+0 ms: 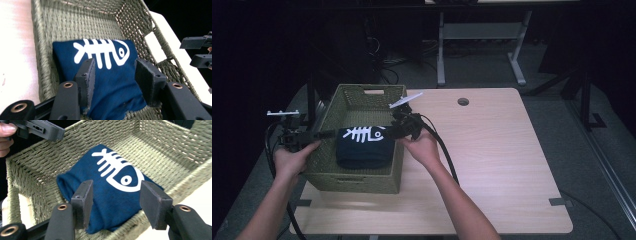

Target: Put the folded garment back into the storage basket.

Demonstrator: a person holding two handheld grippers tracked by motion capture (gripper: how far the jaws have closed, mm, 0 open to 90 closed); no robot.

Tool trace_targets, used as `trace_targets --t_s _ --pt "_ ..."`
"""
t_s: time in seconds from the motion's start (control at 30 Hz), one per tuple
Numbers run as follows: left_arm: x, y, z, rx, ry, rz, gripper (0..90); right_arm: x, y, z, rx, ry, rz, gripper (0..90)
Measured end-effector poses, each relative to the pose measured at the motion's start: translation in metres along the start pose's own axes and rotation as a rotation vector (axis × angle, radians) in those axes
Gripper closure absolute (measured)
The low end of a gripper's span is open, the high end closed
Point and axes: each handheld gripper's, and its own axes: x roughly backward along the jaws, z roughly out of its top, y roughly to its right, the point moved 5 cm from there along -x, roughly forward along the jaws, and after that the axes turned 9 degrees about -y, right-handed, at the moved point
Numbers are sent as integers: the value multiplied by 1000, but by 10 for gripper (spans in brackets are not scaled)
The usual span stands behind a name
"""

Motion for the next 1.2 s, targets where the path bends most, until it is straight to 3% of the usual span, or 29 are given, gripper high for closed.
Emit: trace_targets --t_s 0.33,0.57,0.77,0.8,0.97,1.2 --pt "0 28 7 -58 21 -53 510 31 9 -4 -2 36 5 445" --pt "-2 40 11 -72 29 -67 510 46 18 -10 13 53 -3 438" --pt "-5 52 11 -90 35 -68 498 59 26 -16 4 67 -5 432" --pt "-5 57 12 -109 42 -74 492 61 27 -17 0 67 -9 430" --pt "-7 65 14 -112 65 -74 489 71 32 -26 -8 81 -16 422" --pt "-12 75 15 -127 61 -92 482 82 39 -35 -24 92 -17 417"
